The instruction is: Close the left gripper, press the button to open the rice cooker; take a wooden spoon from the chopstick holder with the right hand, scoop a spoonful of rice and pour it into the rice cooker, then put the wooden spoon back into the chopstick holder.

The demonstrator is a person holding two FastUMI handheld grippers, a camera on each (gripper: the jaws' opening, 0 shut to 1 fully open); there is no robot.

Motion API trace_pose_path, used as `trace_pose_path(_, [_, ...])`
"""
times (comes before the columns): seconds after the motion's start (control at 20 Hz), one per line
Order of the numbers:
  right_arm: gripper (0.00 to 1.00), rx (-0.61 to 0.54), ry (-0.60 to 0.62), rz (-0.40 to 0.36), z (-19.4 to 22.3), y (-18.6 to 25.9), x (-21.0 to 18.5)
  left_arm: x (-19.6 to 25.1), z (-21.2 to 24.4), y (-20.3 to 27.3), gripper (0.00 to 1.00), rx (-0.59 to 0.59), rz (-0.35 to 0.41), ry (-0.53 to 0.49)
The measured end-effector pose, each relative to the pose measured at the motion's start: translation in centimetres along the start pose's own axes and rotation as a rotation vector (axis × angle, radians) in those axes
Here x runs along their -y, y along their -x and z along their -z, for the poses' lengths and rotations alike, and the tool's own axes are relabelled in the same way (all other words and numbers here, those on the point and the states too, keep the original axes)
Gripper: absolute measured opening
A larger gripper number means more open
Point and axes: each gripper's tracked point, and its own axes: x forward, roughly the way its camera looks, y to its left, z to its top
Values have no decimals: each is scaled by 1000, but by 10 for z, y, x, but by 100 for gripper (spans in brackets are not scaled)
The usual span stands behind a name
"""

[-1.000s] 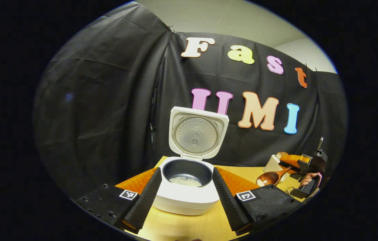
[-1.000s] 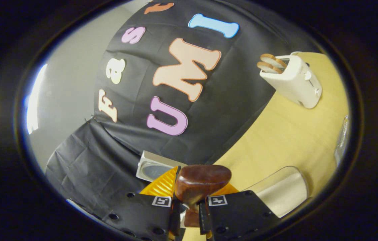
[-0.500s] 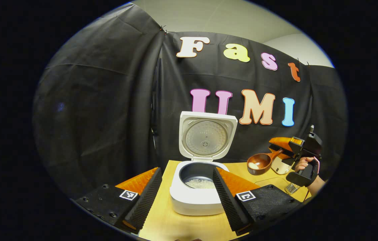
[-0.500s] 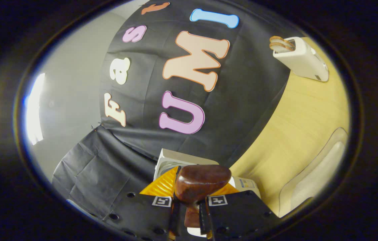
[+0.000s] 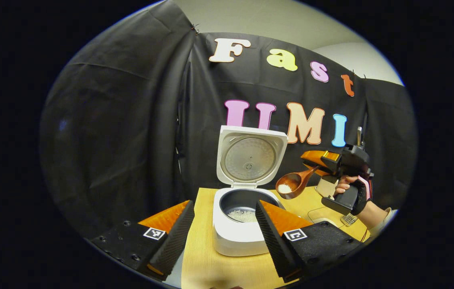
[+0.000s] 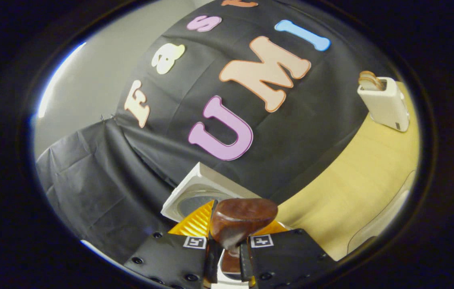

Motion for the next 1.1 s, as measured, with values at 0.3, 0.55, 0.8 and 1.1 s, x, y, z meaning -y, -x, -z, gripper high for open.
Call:
trace_pose_path(0.3, [22,-15,413,9,30,-18,-23,-18,6,0,91,-13,5,12])
trace_pose_path(0.55, [23,-29,763,-35,61,-27,-47,-34,10,3,91,-23,-7,28])
trace_pose_path(0.8, [23,-23,1082,-90,80,-32,-69,-47,11,6,91,-22,-20,21])
trace_pose_path(1.1, [25,-9,1410,-150,106,-26,-73,-55,14,10,91,-25,-30,29])
